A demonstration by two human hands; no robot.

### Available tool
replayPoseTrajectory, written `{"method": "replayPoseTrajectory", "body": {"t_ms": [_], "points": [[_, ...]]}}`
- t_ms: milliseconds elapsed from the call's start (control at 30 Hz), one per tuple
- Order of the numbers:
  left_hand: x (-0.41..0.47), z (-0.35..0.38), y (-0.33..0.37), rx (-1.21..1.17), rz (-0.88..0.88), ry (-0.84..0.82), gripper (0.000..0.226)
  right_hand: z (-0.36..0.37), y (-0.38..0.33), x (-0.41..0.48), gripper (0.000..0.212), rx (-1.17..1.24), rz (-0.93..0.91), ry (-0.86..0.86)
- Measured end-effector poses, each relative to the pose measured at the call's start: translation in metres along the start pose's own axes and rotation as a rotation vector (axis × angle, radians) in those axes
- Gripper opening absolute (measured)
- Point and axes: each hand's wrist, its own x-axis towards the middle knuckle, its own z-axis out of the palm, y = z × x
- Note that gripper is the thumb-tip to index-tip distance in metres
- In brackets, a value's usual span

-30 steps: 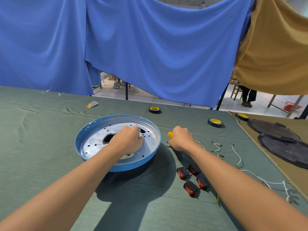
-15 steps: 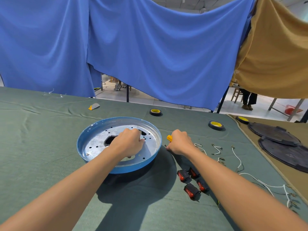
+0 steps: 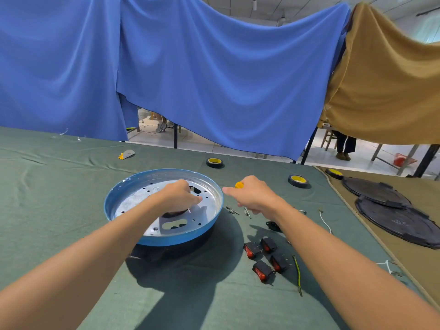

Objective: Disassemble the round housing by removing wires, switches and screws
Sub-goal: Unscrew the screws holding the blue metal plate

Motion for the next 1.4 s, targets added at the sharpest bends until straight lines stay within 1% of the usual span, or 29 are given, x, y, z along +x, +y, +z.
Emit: {"method": "replayPoseTrajectory", "body": {"t_ms": [67,100,133,200,233,367,433,467,533,600,633,767,833,900,1067,1167,1233,1300,1367,1400], "points": [[-0.006,-0.012,-0.002,0.067,0.023,-0.008,0.038,0.002,-0.007,-0.017,0.043,-0.018,0.019,-0.113],[-0.01,-0.016,-0.004,0.095,0.031,-0.012,0.036,0.006,-0.009,-0.023,0.036,-0.031,0.016,-0.142],[-0.014,-0.019,-0.008,0.121,0.037,-0.018,0.035,0.011,-0.011,-0.027,0.027,-0.029,0.006,-0.15],[-0.024,-0.022,-0.017,0.172,0.047,-0.035,0.039,0.021,-0.016,-0.03,0.01,-0.017,-0.01,-0.128],[-0.029,-0.022,-0.021,0.186,0.055,-0.04,0.042,0.025,-0.019,-0.029,0.007,-0.029,-0.017,-0.106],[-0.041,-0.023,-0.026,0.198,0.105,-0.049,0.046,0.032,-0.021,-0.015,0.016,-0.08,-0.023,-0.021],[-0.044,-0.02,-0.022,0.208,0.13,-0.046,0.048,0.036,-0.018,-0.005,0.02,-0.051,-0.027,0.024],[-0.044,-0.018,-0.019,0.2,0.138,-0.047,0.048,0.038,-0.018,-0.001,0.019,-0.035,-0.034,0.05],[-0.045,-0.016,-0.013,0.2,0.142,-0.063,0.044,0.04,-0.02,0.003,0.019,-0.01,-0.049,0.091],[-0.045,-0.017,-0.01,0.224,0.141,-0.099,0.046,0.036,-0.022,0.001,0.026,-0.016,-0.031,0.083],[-0.045,-0.018,-0.01,0.231,0.143,-0.113,0.047,0.031,-0.022,-0.002,0.026,-0.058,-0.026,0.061],[-0.046,-0.017,-0.013,0.186,0.167,-0.087,0.045,0.014,-0.027,-0.021,0.012,-0.272,-0.029,-0.093],[-0.046,-0.015,-0.013,0.182,0.183,-0.088,0.041,0.016,-0.029,-0.022,0.013,-0.303,-0.035,-0.094],[-0.046,-0.013,-0.011,0.2,0.197,-0.12,0.042,0.022,-0.03,-0.017,0.015,-0.297,-0.043,-0.043],[-0.046,-0.007,-0.012,0.263,0.218,-0.098,0.047,0.033,-0.021,0.004,0.03,-0.136,-0.073,0.026],[-0.047,-0.009,-0.017,0.26,0.222,-0.066,0.05,0.026,-0.018,0.006,0.042,-0.032,-0.13,0.07],[-0.048,-0.008,-0.023,0.287,0.221,-0.103,0.056,0.016,-0.019,0.005,0.042,0.121,-0.197,0.146],[-0.049,-0.004,-0.028,0.282,0.222,-0.14,0.06,0.004,-0.025,0.002,0.039,0.329,-0.237,0.219],[-0.048,-0.001,-0.029,0.25,0.217,-0.138,0.06,-0.009,-0.035,-0.002,0.04,0.535,-0.27,0.217],[-0.049,0.0,-0.028,0.244,0.212,-0.135,0.06,-0.015,-0.04,-0.004,0.042,0.591,-0.295,0.203]]}}
